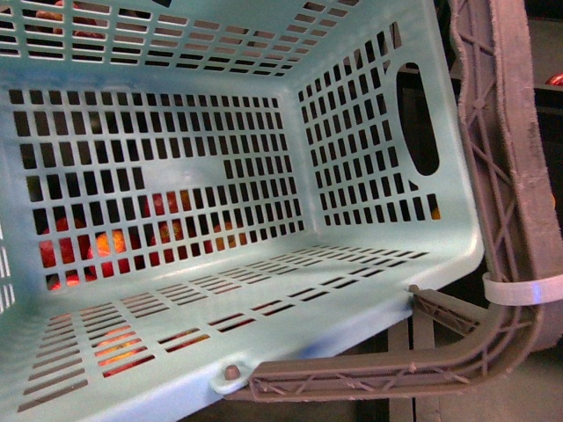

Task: Pick mango and avocado into basket

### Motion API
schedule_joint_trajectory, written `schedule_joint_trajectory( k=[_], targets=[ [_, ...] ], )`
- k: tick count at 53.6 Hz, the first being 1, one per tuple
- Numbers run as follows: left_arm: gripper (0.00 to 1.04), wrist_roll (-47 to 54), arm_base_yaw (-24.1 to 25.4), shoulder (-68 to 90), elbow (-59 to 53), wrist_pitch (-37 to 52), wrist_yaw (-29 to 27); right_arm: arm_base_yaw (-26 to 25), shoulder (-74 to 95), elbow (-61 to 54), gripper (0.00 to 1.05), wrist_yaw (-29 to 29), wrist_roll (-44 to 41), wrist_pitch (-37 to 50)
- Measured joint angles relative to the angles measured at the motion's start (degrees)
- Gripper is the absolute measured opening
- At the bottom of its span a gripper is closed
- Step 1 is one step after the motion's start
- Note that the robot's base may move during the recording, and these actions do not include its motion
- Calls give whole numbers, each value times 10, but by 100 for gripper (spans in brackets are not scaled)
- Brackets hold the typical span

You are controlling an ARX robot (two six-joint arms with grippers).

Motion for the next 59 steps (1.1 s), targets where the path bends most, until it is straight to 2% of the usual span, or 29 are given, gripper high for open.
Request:
schedule_joint_trajectory(
  k=[4,9,11,14,20,24,35,47,55,59],
  targets=[
    [14,4,0,0,0,0,-1,0,0,0,97,4,0,-1],
    [14,4,0,0,0,0,0,20,-5,35,97,176,67,-114],
    [14,4,0,0,0,0,2,9,5,51,97,224,90,-144],
    [14,4,0,0,0,0,5,-18,28,75,97,253,113,-171],
    [14,4,0,-1,0,0,5,-113,143,172,97,216,158,-216],
    [14,4,0,-1,0,0,4,-156,247,254,97,200,148,-227],
    [14,5,0,-1,0,0,3,-186,454,374,97,125,52,-247],
    [14,5,0,-1,0,0,3,-213,607,400,97,80,-56,-202],
    [14,6,0,-1,0,0,3,-237,686,414,97,70,-100,-173],
    [14,6,0,-1,0,0,3,-250,729,430,97,46,-122,-146]
  ],
)
